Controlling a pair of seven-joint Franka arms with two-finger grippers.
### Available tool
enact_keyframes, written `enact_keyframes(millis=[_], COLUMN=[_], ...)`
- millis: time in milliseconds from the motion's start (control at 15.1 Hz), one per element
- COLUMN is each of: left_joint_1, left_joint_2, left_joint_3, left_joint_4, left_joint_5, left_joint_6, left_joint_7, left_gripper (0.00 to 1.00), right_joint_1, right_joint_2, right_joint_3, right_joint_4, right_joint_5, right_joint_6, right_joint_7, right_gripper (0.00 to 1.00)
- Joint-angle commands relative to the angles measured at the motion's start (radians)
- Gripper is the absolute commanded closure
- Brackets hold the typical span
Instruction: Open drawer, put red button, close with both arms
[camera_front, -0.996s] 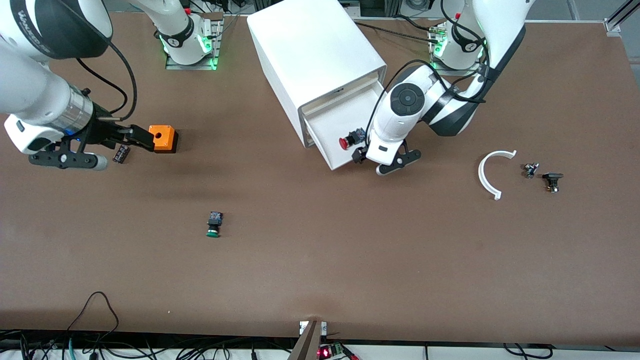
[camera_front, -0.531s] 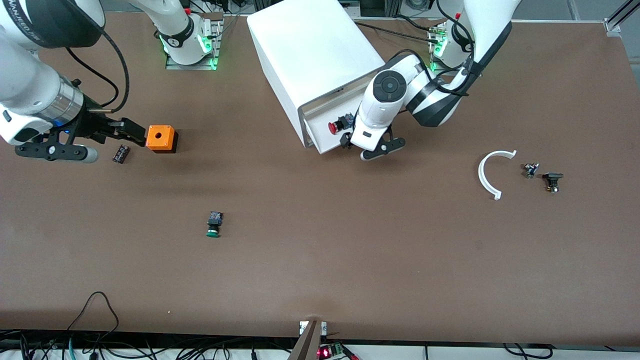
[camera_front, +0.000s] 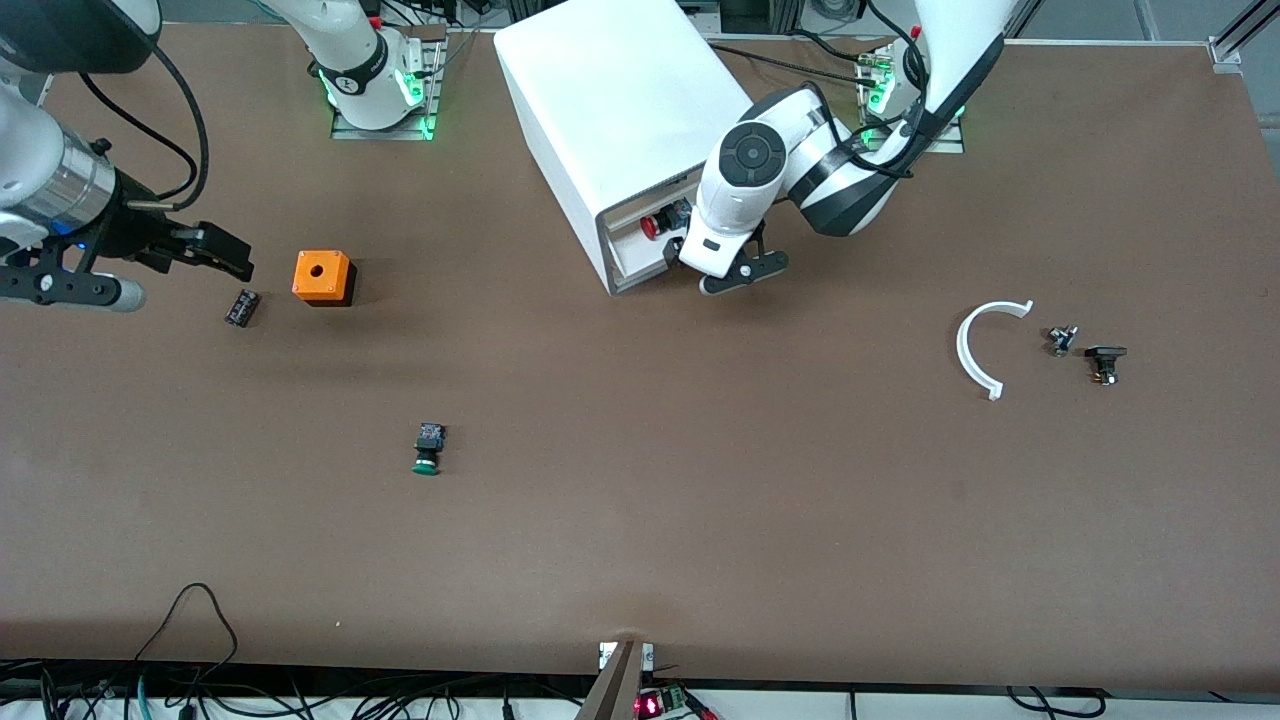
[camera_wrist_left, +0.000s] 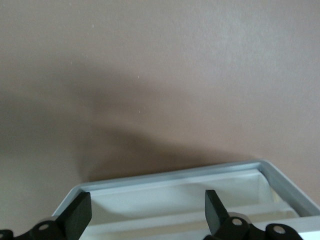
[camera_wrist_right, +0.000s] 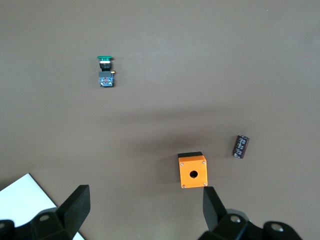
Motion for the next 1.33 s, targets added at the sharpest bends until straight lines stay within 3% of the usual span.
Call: enact_keyframes(millis=[0,1261], left_joint_1=[0.000,-0.013], left_joint_2=[-0.002,0.011], left_joint_3=[-0.025,-0.061], left_joint_4=[-0.004,-0.001], left_joint_5=[-0.051,-0.057], left_joint_6=[-0.014,-0.013], left_joint_7=[-0.006,-0.016], left_gripper=[0.00,0.00], right_joint_1=[-0.050,-0.062], right_joint_2=[-0.052,-0.078], right_joint_3=[0.040,0.018], right_joint_4=[-0.026,0.002], right_joint_5=[-0.013,0.036], right_joint_6=[-0.009,0.001], right_joint_7=[-0.010,-0.121], right_gripper=[0.00,0.00])
